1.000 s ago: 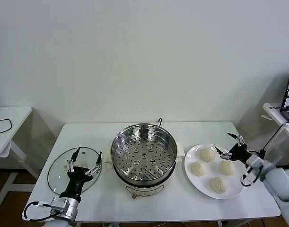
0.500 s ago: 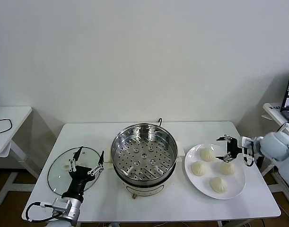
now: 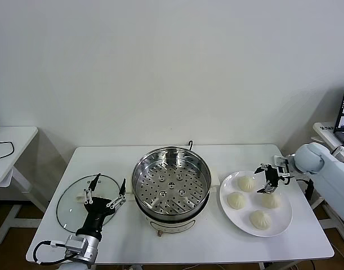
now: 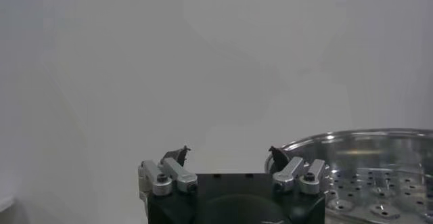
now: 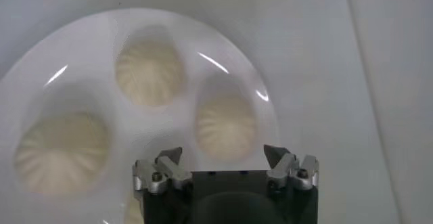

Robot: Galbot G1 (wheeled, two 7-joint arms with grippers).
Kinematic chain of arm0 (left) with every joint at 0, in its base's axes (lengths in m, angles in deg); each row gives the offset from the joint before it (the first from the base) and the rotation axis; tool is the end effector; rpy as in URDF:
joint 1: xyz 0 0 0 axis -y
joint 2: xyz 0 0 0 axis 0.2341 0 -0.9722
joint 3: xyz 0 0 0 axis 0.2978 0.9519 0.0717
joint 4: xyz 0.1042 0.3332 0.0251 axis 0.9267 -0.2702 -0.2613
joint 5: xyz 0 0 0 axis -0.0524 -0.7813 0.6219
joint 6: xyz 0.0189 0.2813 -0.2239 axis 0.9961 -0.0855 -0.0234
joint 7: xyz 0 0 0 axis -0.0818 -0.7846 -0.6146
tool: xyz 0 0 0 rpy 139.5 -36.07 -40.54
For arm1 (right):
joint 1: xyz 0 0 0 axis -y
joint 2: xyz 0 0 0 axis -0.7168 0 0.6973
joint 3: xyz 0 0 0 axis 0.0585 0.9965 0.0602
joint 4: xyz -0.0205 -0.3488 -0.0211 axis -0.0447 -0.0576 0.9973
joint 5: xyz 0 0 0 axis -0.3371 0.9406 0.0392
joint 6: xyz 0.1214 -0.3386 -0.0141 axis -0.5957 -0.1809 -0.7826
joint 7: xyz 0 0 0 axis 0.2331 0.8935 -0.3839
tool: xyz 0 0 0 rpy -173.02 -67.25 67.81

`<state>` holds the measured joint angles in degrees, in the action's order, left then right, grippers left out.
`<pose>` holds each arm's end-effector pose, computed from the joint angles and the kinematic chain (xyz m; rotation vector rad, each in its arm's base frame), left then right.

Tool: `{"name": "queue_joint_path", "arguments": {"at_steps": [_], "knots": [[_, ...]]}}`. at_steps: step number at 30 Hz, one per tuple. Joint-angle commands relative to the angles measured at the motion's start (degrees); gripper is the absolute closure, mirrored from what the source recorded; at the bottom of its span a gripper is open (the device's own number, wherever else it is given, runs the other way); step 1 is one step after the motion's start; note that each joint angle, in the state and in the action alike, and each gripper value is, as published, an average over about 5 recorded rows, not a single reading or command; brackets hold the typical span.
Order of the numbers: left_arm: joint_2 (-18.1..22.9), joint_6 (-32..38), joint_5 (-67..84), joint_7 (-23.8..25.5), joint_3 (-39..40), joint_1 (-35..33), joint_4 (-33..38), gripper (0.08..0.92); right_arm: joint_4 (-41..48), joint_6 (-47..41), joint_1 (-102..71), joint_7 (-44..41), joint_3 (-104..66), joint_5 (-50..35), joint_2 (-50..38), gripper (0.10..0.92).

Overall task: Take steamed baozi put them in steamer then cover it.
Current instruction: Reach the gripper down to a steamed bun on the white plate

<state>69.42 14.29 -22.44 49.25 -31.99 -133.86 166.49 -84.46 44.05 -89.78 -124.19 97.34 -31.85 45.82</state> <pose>0.1831 0.0283 -0.2895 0.1975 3.0944 0.2498 0.5185 -0.2339 -0.2221 1.1935 -1.6240 1.2246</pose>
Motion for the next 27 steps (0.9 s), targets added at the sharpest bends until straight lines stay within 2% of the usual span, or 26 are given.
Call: {"name": "queue_joint_path", "arguments": {"at_steps": [1,17,27], "knots": [[0.04,0.20,-0.47,-0.15,0.64,0.10,-0.89,0.177,6.76,0.42,3.63,-1.69,3.04,3.11,5.78,0.203],[0.01,0.31,-0.51,-0.11,0.60,0.52,-1.53,0.177,6.31,0.52,2.86,-1.01,3.02,4.27,6.12,0.205],[0.15,0.44,-0.55,-0.14,0.77,0.53,-1.45,0.177,4.55,0.47,3.01,-0.60,3.69,4.46,4.90,0.354]]}}
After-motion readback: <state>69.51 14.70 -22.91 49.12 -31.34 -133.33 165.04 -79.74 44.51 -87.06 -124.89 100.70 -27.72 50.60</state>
